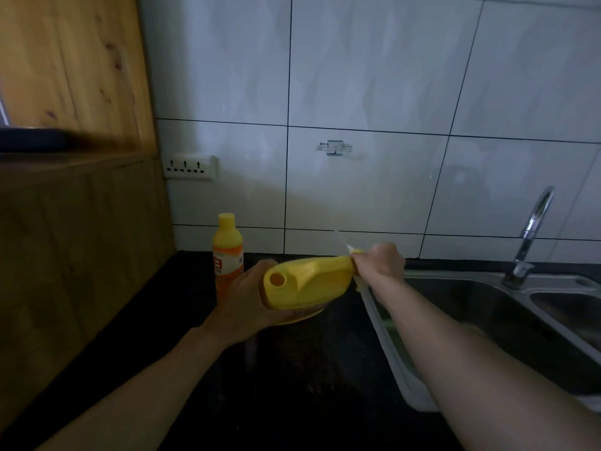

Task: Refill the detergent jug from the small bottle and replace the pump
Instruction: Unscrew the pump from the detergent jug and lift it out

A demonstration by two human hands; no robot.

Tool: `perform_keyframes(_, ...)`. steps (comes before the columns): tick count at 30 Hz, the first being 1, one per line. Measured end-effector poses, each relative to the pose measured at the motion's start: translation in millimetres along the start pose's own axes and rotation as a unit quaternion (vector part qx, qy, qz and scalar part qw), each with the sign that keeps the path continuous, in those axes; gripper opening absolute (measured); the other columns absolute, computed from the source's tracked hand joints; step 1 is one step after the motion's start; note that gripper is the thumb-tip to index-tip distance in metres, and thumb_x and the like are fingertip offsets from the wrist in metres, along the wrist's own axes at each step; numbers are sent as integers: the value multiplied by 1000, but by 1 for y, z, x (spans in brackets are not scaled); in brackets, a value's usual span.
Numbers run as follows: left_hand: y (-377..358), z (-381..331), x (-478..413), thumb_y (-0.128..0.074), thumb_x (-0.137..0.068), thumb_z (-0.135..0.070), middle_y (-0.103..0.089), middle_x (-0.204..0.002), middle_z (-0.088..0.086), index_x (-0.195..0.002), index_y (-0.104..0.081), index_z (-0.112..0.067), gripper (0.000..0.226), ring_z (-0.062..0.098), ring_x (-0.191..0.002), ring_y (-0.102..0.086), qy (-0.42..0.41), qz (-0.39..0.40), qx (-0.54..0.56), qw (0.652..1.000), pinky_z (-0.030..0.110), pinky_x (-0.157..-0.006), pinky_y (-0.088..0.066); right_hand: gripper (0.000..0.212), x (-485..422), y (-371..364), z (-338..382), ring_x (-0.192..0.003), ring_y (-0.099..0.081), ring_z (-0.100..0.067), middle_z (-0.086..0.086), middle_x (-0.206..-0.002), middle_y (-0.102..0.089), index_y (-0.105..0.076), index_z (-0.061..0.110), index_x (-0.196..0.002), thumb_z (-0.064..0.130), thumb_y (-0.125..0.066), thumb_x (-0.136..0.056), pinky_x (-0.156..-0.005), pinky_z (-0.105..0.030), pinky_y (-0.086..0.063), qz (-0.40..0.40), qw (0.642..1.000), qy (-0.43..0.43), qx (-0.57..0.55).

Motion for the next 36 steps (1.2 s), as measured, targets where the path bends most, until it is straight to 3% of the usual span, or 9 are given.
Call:
perform_keyframes(8,-1,1,-13,-84,-58,-44,-62,-105,-14,-112,-53,-25,65,7,-99,-61,46,-15,0,999,31,-80,-53,20,-1,-2,-29,-82,-65,-23,-12,-93,-68,-66,4,-97,19,-70,-84,-53,-26,-42,55,997,-29,52)
perform_keyframes(12,-5,-3,-17,-83,-56,-45,-60,-98,-11,-108,-50,-25,65,14,-92,-61,93,-42,-19,995,38,-77,-55,26,9,-12,-41,-90,-63,-28,-16,-103,-66,-65,4,-102,19,-71,-81,-66,-31,-48,68,992,-16,102)
perform_keyframes(14,-9,-7,-20,-83,-58,-47,-62,-101,-6,-110,-51,-22,66,14,-90,-60,115,-66,-45,990,37,-76,-53,36,16,-20,-46,-96,-62,-33,-20,-109,-63,-61,2,-110,21,-70,-81,-71,-32,-48,80,989,-8,123)
perform_keyframes(17,-14,-11,-27,-81,-60,-49,-62,-108,-2,-117,-51,-19,71,12,-89,-54,151,-89,-80,981,28,-73,-42,25,26,-27,-56,-92,-62,-34,-20,-103,-64,-62,-1,-98,19,-66,-84,-67,-32,-47,75,988,-2,135)
perform_keyframes(20,-18,-12,-34,-80,-64,-50,-64,-114,4,-121,-49,-13,75,22,-99,-61,188,-94,-87,974,27,-73,-40,22,34,-31,-62,-88,-63,-33,-18,-96,-66,-63,-1,-91,21,-63,-87,-62,-29,-41,67,984,29,164)
perform_keyframes(24,-22,-11,-38,-79,-66,-50,-63,-119,10,-125,-47,-8,79,27,-105,-62,237,-122,-82,960,28,-73,-43,21,40,-37,-66,-70,-55,-23,-15,-92,-67,-63,2,-88,23,-61,-89,-58,-27,-37,81,975,53,200)
perform_keyframes(28,-27,-13,-36,-78,-66,-52,-61,-120,11,-124,-44,-7,81,29,-106,-61,244,-129,-95,957,34,-79,-49,24,45,-42,-71,-85,-64,-27,-15,-96,-67,-63,0,-94,23,-61,-90,-62,-29,-42,84,971,70,211)
perform_keyframes(32,-29,-14,-34,-78,-65,-55,-60,-116,12,-120,-44,-7,81,28,-103,-60,253,-140,-116,950,33,-74,-46,23,53,-44,-78,-78,-58,-20,-12,-97,-65,-61,5,-94,27,-62,-88,-62,-28,-42,87,964,87,238)
perform_keyframes(36,-30,-12,-34,-78,-62,-57,-57,-119,13,-123,-40,-6,88,31,-107,-59,271,-133,-119,946,37,-78,-48,22,57,-47,-81,-88,-63,-24,-12,-100,-65,-59,7,-98,27,-61,-89,-63,-28,-42,93,960,80,251)
Point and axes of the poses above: each hand's wrist, its own x-axis away from the middle knuckle, its own y-axis out of the back of the hand, z = x × y, the point moved 2 cm from there along -x, towards the middle knuckle
